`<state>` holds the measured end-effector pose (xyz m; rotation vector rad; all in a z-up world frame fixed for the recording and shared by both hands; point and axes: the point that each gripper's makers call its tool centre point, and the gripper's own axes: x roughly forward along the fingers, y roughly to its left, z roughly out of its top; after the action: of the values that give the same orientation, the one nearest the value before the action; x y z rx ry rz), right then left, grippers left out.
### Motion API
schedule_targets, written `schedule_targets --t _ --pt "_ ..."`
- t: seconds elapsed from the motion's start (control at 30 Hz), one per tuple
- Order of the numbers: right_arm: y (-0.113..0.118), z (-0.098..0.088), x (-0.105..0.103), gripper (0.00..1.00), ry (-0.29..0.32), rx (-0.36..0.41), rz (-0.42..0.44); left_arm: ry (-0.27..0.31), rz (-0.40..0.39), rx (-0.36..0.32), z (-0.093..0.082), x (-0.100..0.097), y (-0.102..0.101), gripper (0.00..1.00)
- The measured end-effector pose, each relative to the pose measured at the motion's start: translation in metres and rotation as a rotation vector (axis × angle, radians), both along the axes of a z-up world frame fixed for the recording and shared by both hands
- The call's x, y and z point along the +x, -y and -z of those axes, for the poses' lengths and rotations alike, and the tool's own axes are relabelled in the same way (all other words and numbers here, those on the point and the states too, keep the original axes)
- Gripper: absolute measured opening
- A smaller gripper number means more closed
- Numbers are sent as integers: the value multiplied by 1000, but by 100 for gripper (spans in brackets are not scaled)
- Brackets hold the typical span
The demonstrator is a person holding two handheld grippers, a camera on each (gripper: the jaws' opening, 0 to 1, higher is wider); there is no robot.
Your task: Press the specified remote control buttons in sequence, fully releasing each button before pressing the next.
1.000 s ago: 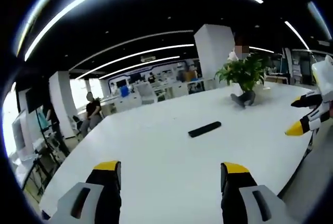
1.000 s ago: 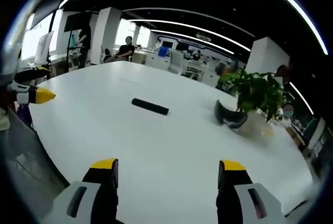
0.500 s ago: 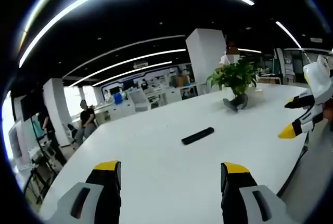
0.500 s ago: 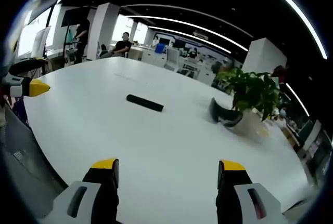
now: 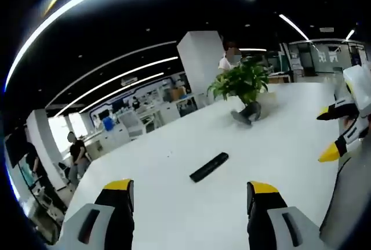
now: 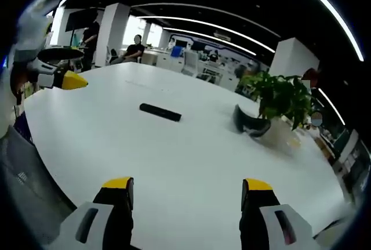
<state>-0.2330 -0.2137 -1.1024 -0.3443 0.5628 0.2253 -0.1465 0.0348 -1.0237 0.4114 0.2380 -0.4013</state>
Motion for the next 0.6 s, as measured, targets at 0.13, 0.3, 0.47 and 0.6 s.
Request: schedule_targets --t 0.13,0.3,0.47,0.6 --pt "-1 3 -1 74 -14 -17 -10 11 27 -2 -9 25 8 79" --pt "-2 8 -2 73 -42 -23 -17 -36 94 86 4 57 15 77" --pt "-5 13 -3 73 -70 -35 -36 -82 131 118 20 77 21 76" --pt "-6 16 -4 72 -84 -38 -46 -100 173 178 33 89 24 72"
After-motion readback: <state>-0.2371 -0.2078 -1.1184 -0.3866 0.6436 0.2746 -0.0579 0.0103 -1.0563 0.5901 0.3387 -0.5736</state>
